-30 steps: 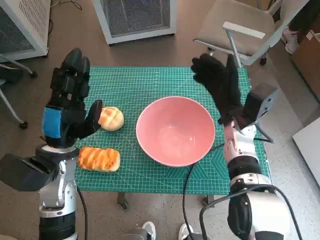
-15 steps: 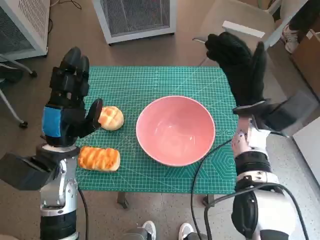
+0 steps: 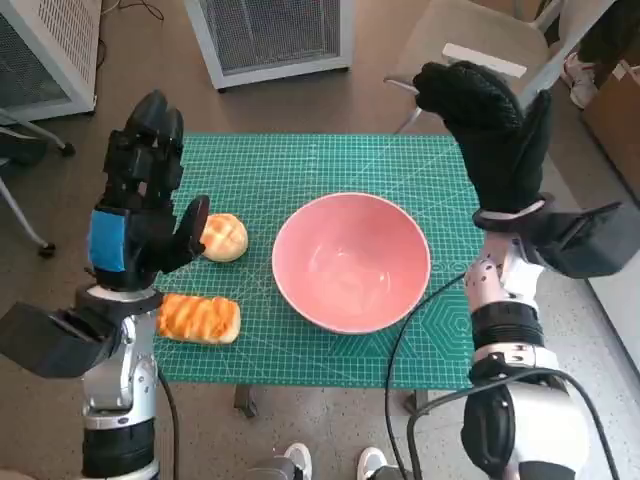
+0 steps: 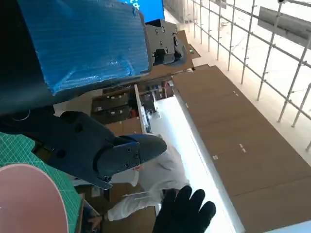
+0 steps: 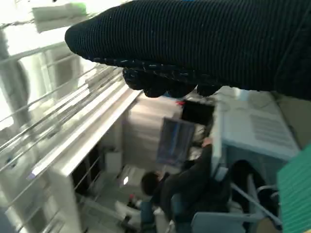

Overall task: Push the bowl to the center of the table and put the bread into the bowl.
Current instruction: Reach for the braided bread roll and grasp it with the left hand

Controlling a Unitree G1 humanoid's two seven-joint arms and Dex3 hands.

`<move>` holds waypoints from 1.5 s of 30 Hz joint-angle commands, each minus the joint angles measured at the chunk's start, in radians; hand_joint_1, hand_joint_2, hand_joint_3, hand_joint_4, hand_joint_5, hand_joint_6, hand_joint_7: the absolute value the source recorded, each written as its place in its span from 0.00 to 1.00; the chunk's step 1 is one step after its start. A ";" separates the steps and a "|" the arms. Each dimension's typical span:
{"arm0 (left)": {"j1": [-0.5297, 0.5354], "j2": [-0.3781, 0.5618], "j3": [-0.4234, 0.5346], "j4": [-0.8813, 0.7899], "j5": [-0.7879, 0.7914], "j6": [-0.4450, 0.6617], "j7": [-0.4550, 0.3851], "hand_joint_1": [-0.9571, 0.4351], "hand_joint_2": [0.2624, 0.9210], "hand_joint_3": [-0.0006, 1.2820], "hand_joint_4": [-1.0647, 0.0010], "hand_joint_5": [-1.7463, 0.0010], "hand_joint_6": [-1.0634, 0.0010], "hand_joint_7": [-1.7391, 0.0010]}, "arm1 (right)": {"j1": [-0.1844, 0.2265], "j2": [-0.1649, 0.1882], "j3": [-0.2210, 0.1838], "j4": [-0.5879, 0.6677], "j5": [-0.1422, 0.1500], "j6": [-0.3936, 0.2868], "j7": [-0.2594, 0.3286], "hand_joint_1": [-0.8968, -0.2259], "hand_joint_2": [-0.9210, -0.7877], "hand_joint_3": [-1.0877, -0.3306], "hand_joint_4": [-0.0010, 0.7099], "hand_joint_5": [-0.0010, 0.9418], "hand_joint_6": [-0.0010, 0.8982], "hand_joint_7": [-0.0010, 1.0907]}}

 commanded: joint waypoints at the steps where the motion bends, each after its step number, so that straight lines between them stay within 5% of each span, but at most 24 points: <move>1: -0.018 0.003 -0.004 0.019 0.005 -0.021 -0.015 0.43 0.73 0.49 1.00 1.00 1.00 0.75 | 0.038 -0.003 0.004 -0.013 0.017 -0.002 0.041 0.46 0.00 0.60 0.24 0.00 0.32 0.04; 45: -0.020 0.009 -0.006 0.020 0.013 -0.034 -0.036 0.42 0.74 0.47 1.00 1.00 1.00 0.75 | 0.063 0.002 0.015 -0.034 0.029 0.015 0.040 0.47 0.00 0.61 0.22 0.00 0.30 0.05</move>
